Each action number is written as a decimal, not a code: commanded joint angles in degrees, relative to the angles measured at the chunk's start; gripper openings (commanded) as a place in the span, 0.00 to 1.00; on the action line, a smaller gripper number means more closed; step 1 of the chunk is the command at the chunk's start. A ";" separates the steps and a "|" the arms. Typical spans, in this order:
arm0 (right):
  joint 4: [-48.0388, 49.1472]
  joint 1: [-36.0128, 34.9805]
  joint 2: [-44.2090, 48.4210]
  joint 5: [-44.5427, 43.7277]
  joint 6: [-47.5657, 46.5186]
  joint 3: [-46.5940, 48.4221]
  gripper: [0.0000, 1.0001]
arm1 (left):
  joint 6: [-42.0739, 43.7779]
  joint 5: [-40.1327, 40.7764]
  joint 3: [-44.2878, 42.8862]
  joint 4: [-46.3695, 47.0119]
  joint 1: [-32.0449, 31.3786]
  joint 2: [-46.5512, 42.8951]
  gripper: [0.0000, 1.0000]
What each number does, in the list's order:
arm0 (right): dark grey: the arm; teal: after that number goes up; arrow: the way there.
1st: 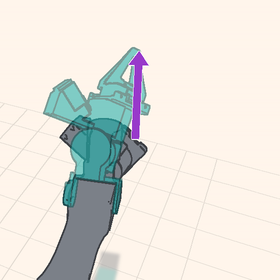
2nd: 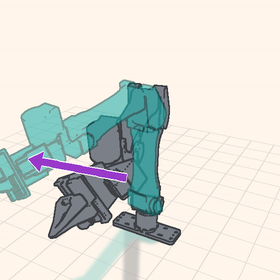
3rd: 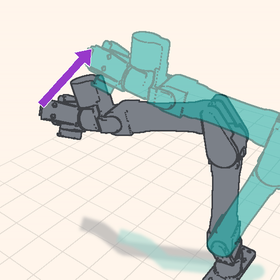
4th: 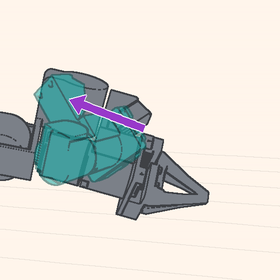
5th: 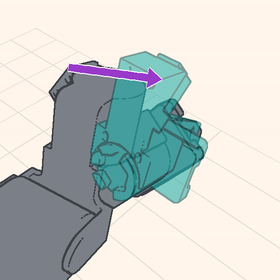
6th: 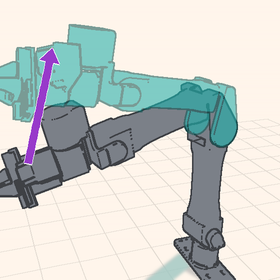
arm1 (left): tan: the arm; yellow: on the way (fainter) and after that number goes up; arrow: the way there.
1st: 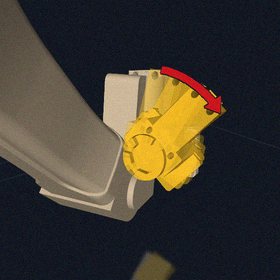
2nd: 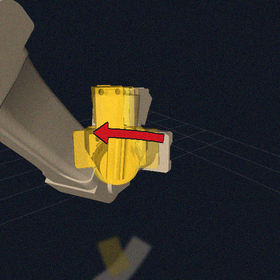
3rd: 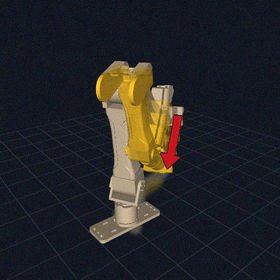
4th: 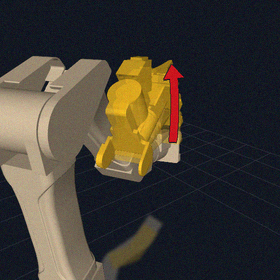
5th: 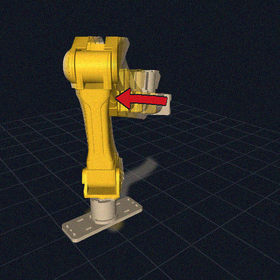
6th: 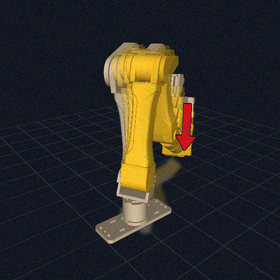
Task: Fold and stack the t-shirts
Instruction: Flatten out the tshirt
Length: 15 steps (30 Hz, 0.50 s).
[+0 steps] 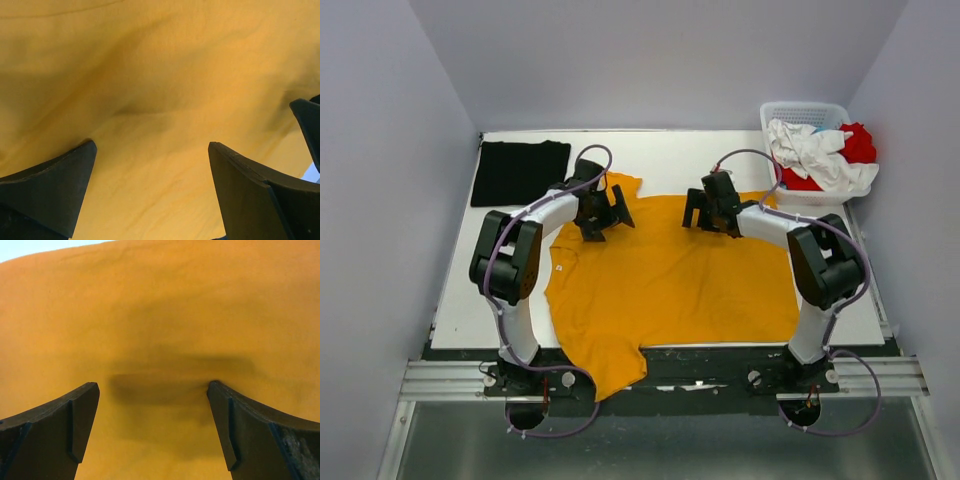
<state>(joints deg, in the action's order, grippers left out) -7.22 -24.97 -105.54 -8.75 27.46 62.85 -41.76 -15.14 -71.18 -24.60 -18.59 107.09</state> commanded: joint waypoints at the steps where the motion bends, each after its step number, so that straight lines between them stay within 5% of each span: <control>1: -1.83 2.04 -7.49 -0.53 -0.01 3.94 1.00 | 0.12 0.03 -7.20 -3.47 2.00 6.66 0.99; 6: -3.93 3.64 -12.03 -1.75 -1.79 10.51 1.00 | 1.09 -0.95 -16.25 -7.53 3.65 11.08 0.99; 15: -3.41 5.75 -16.86 4.76 -8.12 21.05 1.00 | 6.64 -2.61 -46.93 -22.16 6.41 26.19 0.98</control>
<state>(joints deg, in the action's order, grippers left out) -7.51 -20.71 -118.83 -7.81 22.72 80.55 -39.07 -16.25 -107.96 -38.44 -13.41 129.64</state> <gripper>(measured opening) 0.998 0.984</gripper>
